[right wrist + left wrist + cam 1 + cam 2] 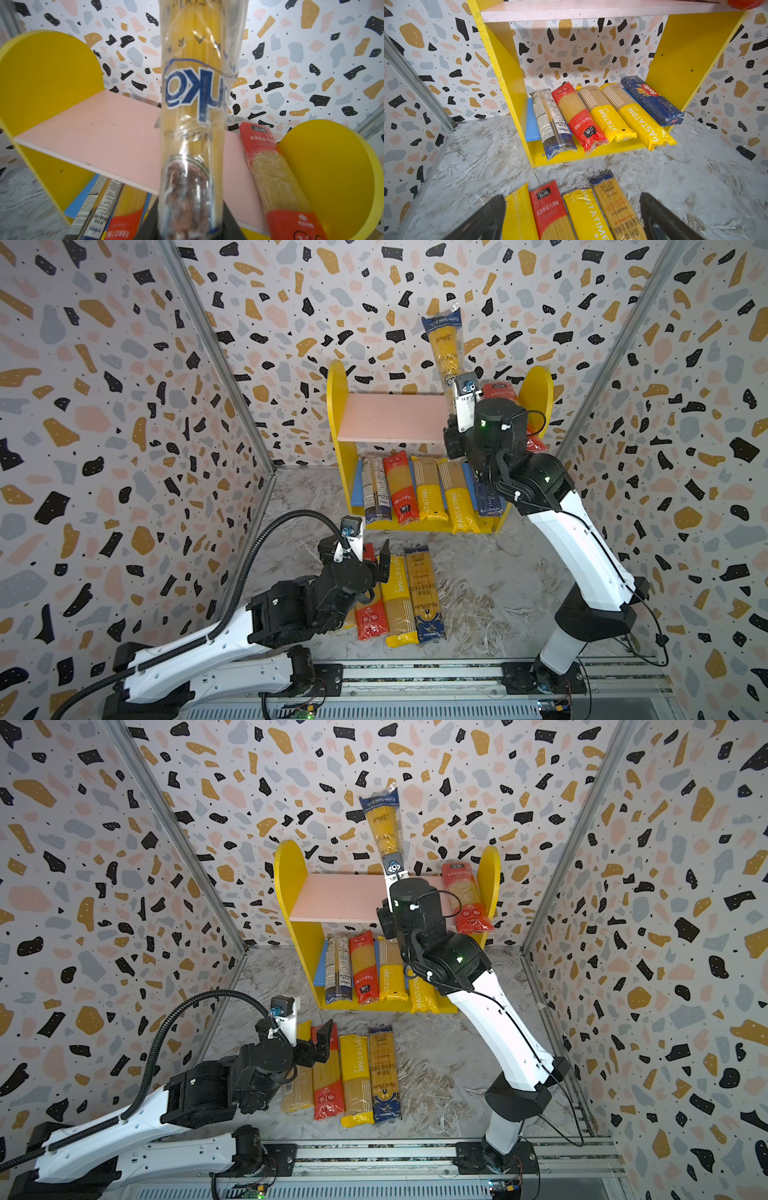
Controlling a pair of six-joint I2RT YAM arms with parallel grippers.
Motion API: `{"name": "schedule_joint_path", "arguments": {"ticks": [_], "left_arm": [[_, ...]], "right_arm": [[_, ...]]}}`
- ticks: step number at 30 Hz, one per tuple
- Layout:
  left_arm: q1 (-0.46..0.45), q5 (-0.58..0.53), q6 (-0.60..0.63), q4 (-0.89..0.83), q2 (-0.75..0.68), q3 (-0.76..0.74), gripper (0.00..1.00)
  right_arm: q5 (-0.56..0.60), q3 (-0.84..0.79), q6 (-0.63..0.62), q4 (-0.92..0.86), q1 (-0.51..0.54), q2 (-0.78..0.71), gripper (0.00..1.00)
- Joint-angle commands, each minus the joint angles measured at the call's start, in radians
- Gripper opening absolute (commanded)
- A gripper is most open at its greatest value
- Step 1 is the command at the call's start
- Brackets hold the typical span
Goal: Place and organize the pasta boxes and bags onto the shelf
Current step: 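Lift the onko bag upright with the right gripper toward the shelf top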
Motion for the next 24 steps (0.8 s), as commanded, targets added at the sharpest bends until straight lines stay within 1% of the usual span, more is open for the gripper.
{"name": "schedule_joint_path", "arguments": {"ticks": [1, 6, 10, 14, 18, 24], "left_arm": [[-0.004, -0.003, 0.001, 0.030, -0.014, -0.017, 0.99], [-0.004, -0.007, 0.001, 0.032, -0.013, -0.017, 0.99], [-0.003, -0.015, 0.007, 0.035, -0.008, -0.011, 0.99], [-0.004, -0.021, 0.017, 0.040, 0.001, -0.006, 1.00], [-0.003, -0.026, 0.029, 0.046, 0.014, -0.001, 0.99], [-0.004, -0.030, 0.045, 0.058, 0.025, 0.004, 0.99]], "right_arm": [[-0.035, 0.069, 0.020, 0.147, -0.081, -0.022, 0.14], [-0.158, 0.071, 0.098, 0.107, -0.210, 0.025, 0.14], [-0.225, 0.073, 0.126, 0.086, -0.261, 0.053, 0.14], [-0.234, 0.074, 0.133, 0.074, -0.278, 0.071, 0.15], [-0.244, 0.068, 0.149, 0.057, -0.292, 0.072, 0.18], [-0.227, 0.057, 0.153, 0.022, -0.301, 0.078, 0.18]]}}
